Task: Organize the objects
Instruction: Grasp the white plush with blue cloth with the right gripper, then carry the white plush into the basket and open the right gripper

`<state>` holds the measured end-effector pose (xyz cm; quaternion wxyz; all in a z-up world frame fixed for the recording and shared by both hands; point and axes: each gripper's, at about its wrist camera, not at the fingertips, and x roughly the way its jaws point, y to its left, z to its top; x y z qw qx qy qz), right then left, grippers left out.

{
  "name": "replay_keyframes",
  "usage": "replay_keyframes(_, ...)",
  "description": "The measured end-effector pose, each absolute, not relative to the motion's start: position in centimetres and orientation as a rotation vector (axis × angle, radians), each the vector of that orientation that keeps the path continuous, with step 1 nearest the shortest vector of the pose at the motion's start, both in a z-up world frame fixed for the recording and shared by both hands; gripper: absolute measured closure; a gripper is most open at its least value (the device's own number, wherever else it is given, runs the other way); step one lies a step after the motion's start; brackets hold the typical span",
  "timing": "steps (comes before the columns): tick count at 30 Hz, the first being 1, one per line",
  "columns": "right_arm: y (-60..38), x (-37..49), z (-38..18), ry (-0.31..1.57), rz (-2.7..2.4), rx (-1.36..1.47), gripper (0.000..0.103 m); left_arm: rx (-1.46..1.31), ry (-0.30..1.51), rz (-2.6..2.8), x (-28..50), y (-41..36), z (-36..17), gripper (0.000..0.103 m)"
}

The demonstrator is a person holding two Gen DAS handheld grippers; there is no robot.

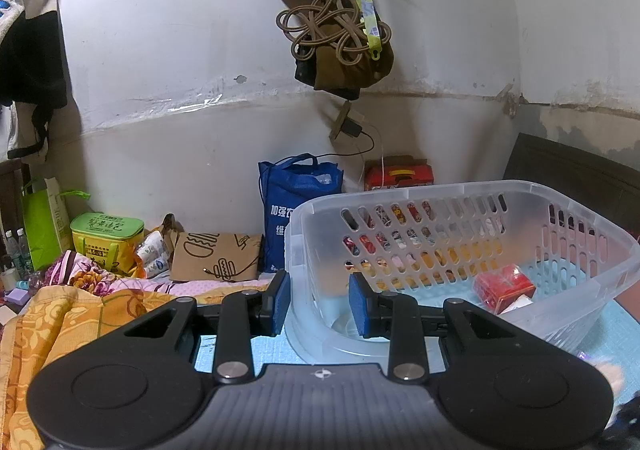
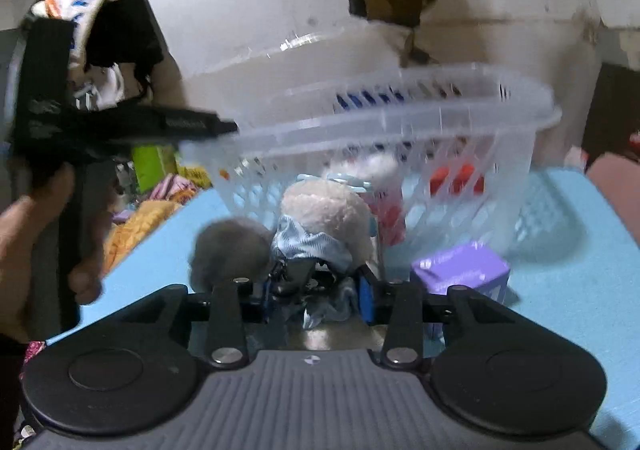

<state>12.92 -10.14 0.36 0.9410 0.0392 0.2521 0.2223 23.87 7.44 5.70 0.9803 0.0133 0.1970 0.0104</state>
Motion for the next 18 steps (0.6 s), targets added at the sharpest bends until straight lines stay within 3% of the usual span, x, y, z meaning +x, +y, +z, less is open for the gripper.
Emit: replay_keyframes(18, -12.5, 7.2, 3.3, 0.196, 0.343, -0.057, 0.061, 0.024, 0.402, 0.024, 23.8, 7.4, 5.8, 0.067)
